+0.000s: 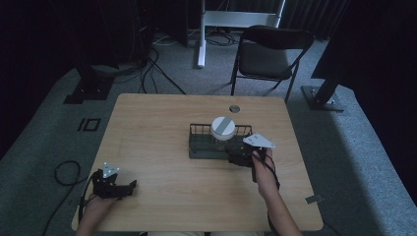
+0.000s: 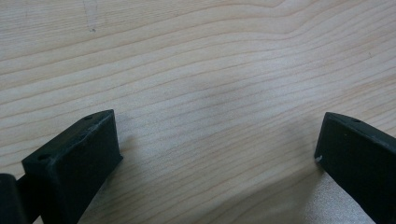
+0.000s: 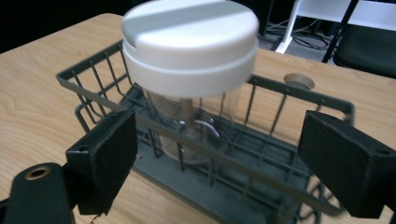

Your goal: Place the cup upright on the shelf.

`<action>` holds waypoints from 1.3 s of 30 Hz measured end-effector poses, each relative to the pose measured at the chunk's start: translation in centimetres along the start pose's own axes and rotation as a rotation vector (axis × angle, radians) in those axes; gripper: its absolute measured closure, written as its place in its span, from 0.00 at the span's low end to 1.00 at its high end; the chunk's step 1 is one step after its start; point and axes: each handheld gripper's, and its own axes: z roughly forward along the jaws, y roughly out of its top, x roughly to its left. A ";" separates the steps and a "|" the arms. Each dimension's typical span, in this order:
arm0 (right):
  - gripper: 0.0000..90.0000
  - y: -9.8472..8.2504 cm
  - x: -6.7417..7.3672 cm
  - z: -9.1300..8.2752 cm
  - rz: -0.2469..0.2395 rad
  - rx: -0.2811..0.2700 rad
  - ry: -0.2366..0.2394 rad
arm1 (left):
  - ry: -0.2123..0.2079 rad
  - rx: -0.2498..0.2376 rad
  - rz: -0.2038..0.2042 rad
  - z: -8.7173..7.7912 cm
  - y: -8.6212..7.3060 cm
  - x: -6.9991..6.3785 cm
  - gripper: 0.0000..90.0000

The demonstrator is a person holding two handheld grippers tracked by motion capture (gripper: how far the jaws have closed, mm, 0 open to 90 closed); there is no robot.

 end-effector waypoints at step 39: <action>0.15 -6.8 -6.7 -2.5 0.067 0.101 -0.070 | 0.001 0.000 -0.002 0.0 0.0 0.0 0.00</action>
